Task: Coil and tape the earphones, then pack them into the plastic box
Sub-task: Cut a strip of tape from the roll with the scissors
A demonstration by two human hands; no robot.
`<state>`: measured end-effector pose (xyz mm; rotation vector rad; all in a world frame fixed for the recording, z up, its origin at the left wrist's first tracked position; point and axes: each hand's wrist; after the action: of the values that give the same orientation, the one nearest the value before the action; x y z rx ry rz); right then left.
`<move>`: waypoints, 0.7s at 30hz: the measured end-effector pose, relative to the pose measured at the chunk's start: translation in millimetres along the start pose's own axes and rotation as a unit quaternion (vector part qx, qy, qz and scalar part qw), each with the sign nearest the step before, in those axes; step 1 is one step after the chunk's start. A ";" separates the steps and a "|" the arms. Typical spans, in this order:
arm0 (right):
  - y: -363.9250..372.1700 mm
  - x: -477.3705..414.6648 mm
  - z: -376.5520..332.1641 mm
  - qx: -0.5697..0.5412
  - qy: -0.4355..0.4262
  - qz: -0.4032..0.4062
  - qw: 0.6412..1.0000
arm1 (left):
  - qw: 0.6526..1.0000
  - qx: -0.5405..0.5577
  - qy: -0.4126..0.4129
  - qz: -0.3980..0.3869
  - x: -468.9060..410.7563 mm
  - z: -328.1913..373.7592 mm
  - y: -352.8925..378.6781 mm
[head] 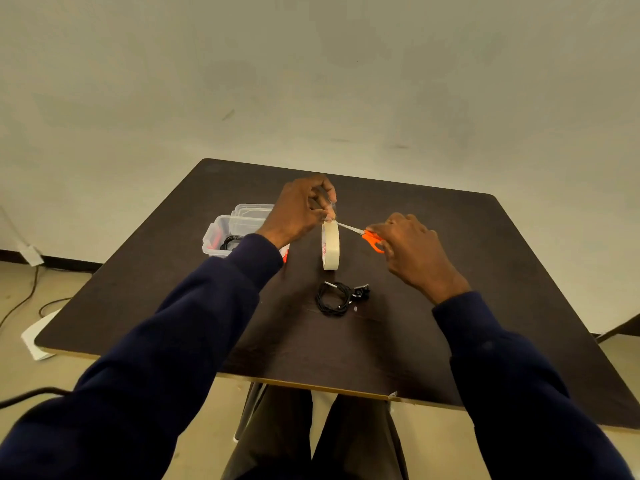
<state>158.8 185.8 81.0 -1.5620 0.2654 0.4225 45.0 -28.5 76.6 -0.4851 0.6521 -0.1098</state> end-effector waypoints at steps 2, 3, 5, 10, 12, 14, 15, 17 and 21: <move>4.3 -3.7 -2.6 -0.011 0.001 -0.005 1.000 | 1.000 0.001 0.002 -0.003 1.0 1.7 -0.3; 7.1 -5.1 -3.0 -0.022 0.001 -0.008 1.000 | 1.000 0.003 0.001 -0.002 1.3 2.0 -0.8; 11.5 -7.2 -1.8 -0.058 0.002 -0.008 0.998 | 1.000 0.007 -0.004 -0.003 1.6 2.6 -1.4; 15.8 -12.2 2.6 -0.118 0.030 0.008 0.993 | 1.000 0.013 -0.005 -0.004 1.2 3.1 -2.1; 16.7 -13.4 0.6 -0.143 0.056 0.006 0.988 | 1.000 0.013 -0.003 -0.004 1.6 3.0 -1.4; 15.7 -14.2 -2.8 -0.171 0.079 0.005 0.982 | 1.000 0.012 -0.003 -0.003 2.0 3.5 -0.4; 14.5 -14.6 -4.2 -0.183 0.086 0.007 0.979 | 1.000 0.012 -0.005 -0.004 1.9 3.4 0.0; 10.9 -16.0 -5.1 -0.193 0.097 0.007 0.976 | 1.000 0.013 -0.009 -0.007 1.5 2.9 0.4; 4.2 -19.1 1.0 -0.181 0.102 -0.003 0.978 | 1.000 0.013 -0.012 -0.007 1.2 1.1 -0.6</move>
<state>139.7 184.9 85.3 -1.9677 0.3561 0.3170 46.7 -28.8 77.0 -0.4651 0.6238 -0.1249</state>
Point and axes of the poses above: each hand's wrist, its own x-axis away from the middle knuckle, its own y-axis out of the palm, z = x × y, and after that the axes turned 12 degrees about z, right-handed
